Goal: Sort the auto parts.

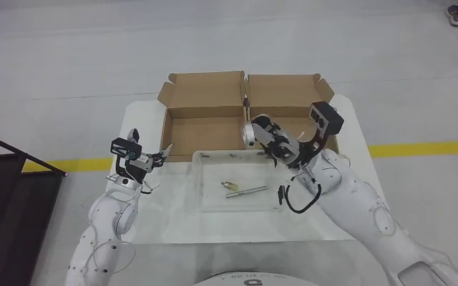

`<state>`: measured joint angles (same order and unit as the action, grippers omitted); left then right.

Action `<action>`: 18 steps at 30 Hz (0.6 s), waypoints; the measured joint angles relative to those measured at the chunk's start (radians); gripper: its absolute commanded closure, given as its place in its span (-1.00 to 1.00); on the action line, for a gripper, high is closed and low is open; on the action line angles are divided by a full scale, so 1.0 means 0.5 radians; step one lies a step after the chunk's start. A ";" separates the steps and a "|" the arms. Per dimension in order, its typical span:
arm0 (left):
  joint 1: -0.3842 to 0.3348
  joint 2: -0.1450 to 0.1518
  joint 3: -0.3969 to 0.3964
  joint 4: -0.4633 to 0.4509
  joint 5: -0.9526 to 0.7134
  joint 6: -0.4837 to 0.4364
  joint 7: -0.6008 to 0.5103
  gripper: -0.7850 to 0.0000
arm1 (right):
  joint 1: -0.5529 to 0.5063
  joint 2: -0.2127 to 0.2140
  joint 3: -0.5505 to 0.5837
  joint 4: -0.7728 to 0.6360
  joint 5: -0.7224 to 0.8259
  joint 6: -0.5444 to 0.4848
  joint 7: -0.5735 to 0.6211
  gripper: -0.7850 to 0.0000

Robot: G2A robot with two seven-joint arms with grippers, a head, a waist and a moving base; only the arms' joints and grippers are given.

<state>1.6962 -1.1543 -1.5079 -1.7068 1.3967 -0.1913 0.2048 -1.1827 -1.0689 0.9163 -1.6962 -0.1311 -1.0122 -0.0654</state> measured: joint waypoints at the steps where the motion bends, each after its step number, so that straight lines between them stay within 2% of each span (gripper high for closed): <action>1: 0.000 0.000 0.000 0.000 0.000 0.000 0.000 -1.00 | 0.039 0.005 -0.041 0.003 0.168 0.000 0.096 1.00; 4: 0.000 0.000 0.000 0.000 0.000 0.000 0.000 -1.00 | 0.111 0.013 -0.095 0.009 0.557 0.000 0.349 1.00; 7: 0.000 0.000 0.000 0.000 0.000 0.000 0.000 -1.00 | 0.142 0.011 -0.077 0.042 0.818 0.000 0.582 1.00; 11: 0.000 0.000 0.000 0.000 0.000 0.000 0.000 -1.00 | 0.137 -0.005 -0.025 0.069 1.002 0.000 0.802 1.00; 15: 0.000 0.000 0.000 0.000 0.000 0.000 0.000 -1.00 | 0.109 -0.025 0.107 0.136 0.911 0.000 0.875 1.00; 18: 0.000 0.000 0.000 0.000 0.000 0.000 0.000 -1.00 | 0.052 -0.038 0.284 0.223 0.536 0.000 0.723 1.00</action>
<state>1.6963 -1.1543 -1.5081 -1.7069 1.3967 -0.1913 0.2050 -1.1567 -1.0877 1.0582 -1.5847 0.1368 -1.0122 0.2963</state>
